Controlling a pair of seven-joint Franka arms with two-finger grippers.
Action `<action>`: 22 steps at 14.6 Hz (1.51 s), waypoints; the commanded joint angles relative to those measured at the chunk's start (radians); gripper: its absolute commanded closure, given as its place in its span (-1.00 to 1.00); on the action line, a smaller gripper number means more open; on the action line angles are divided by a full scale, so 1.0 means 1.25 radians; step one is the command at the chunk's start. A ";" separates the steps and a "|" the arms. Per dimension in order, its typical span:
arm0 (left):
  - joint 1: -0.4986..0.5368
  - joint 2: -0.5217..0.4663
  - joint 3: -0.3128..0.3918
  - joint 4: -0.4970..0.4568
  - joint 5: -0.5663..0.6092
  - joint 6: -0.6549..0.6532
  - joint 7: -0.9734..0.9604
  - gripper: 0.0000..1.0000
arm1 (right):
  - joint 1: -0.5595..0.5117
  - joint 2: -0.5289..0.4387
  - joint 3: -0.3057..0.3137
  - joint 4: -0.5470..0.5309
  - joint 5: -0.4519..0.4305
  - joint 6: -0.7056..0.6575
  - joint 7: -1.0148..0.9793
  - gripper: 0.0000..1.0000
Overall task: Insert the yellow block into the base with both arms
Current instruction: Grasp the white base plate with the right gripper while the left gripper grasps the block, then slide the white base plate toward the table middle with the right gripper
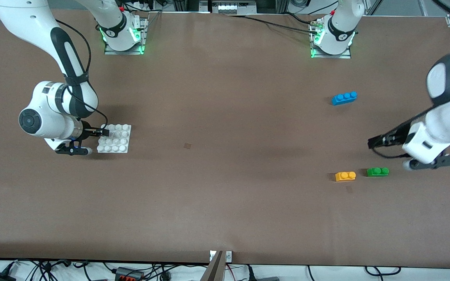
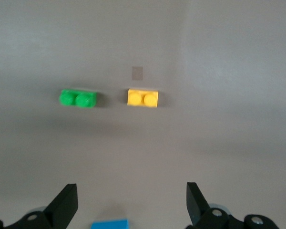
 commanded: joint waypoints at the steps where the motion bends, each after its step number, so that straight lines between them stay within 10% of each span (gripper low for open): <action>1: -0.003 0.094 -0.001 0.036 -0.011 0.091 0.008 -1.00 | -0.005 0.022 0.007 -0.003 0.017 0.043 -0.008 -0.50; 22: -0.005 0.267 0.008 -0.021 0.070 0.366 0.039 -1.00 | 0.047 0.071 0.111 0.040 0.056 0.048 -0.007 -0.08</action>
